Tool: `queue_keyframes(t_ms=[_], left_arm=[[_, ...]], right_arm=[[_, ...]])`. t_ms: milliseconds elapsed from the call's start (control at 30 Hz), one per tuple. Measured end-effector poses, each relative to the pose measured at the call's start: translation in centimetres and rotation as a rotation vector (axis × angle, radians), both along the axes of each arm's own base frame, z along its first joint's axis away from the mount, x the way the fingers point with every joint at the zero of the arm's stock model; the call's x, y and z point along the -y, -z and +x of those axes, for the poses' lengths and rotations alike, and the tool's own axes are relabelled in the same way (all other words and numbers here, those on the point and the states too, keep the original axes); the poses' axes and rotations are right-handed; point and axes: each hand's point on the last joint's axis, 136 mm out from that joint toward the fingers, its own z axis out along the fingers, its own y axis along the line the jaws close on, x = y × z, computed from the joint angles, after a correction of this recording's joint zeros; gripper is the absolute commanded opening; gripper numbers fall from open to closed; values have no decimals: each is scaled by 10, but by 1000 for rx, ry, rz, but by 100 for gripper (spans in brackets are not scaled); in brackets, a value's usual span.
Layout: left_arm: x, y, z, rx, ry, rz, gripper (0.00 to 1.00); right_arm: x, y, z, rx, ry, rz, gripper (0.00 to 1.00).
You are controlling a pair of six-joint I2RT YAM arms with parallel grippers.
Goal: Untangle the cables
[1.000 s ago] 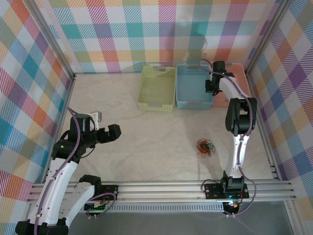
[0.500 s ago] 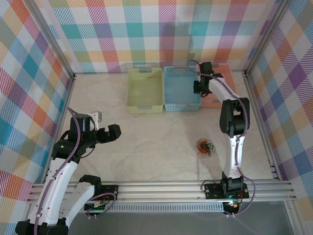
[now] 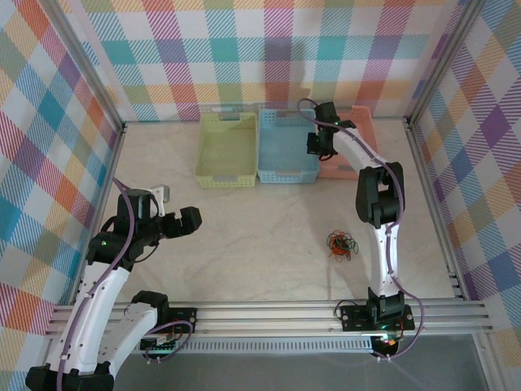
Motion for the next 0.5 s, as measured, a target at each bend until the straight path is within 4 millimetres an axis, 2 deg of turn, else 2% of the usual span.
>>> queue_keyframes(t_ms=[200,267,333,400,500], left_arm=[[0,1,1,-5,0,1,99],[0,1,1,-5,0,1,99],[0,1,1,-6,0,1,99],[0,1,1,-5,0,1,99],[0,1,1,-5,0,0,99]], right_arm=[[-10,-3,-5,-11,-12,23,45],[-10,-10,-8,-9,-16,22,49],[-8,-29,-14,11,-21,26,53],[-4,-59,-27,45,-22,35,55],[1,-115,-60,107,-29,76,56]])
